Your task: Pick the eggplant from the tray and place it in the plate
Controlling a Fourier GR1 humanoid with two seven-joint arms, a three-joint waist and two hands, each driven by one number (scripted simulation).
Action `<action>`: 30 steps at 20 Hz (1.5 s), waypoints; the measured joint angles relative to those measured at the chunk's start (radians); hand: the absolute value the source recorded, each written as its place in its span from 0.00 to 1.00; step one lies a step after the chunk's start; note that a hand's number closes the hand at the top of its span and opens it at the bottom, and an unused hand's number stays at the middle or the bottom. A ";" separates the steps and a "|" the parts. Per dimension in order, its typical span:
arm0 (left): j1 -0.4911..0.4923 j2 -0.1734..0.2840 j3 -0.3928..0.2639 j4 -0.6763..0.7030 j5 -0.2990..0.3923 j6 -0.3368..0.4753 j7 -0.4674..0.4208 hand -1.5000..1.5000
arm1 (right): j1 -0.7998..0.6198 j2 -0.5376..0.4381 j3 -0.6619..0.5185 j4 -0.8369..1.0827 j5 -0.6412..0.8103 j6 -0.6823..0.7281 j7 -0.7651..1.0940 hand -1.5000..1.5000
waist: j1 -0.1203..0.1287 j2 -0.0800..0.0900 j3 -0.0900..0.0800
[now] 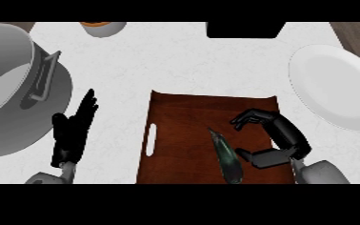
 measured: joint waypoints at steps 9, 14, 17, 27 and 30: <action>-0.025 -0.023 -0.009 0.010 -0.039 0.020 0.041 0.50 | -0.124 -0.073 0.093 0.116 0.207 0.160 -0.151 0.00 | -0.003 -0.010 -0.003; -0.030 -0.026 0.003 0.017 -0.042 0.010 0.040 0.50 | -0.254 -0.129 0.120 0.124 0.329 0.200 -0.093 0.00 | -0.002 -0.011 -0.004; -0.038 -0.030 0.012 0.024 -0.047 0.006 0.044 0.50 | -0.313 -0.126 0.159 0.120 0.385 0.247 -0.031 0.00 | -0.004 -0.012 -0.004; -0.024 -0.043 0.032 -0.007 -0.076 -0.009 0.076 0.50 | -0.401 -0.063 0.247 0.149 0.497 0.458 0.129 0.00 | -0.008 -0.012 -0.004; -0.010 -0.057 0.049 -0.006 -0.089 -0.025 0.065 0.50 | -0.388 -0.051 0.230 0.139 0.537 0.505 0.141 0.00 | -0.011 -0.012 -0.004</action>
